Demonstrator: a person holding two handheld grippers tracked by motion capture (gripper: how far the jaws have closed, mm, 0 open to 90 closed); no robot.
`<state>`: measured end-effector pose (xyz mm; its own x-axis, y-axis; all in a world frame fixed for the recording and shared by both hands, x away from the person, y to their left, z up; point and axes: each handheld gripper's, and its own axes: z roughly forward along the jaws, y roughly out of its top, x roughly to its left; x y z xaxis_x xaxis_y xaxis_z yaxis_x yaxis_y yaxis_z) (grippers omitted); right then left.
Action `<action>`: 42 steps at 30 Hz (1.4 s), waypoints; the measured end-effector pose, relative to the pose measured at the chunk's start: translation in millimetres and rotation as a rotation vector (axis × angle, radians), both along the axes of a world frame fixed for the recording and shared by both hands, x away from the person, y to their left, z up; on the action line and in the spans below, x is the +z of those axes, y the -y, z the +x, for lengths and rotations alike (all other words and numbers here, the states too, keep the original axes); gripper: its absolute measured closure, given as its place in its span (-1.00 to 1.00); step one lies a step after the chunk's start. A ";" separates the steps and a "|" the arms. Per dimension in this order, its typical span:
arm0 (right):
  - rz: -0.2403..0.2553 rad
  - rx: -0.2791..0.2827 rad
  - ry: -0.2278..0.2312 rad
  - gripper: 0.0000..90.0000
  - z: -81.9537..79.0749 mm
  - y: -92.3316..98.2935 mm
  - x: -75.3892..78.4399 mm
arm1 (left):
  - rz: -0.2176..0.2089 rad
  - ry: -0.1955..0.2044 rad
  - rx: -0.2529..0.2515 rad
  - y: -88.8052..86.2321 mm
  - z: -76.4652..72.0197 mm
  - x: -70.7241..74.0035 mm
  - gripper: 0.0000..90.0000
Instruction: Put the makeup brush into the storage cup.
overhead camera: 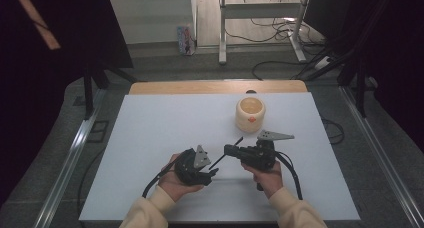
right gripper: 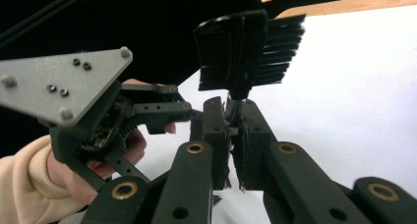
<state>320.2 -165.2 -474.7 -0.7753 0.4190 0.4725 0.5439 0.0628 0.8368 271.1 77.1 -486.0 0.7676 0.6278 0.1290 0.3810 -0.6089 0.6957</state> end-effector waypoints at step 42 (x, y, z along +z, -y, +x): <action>-0.009 -0.025 0.049 0.87 -3.5 17.1 12.1 | -0.063 -0.050 0.233 -108.7 -35.1 -2.5 -0.52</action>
<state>316.7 -182.3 -462.6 -0.7868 0.4424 0.4303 0.5036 0.0572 0.8620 236.0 185.8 -488.5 0.6058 0.7941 0.0499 0.5406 -0.4568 0.7065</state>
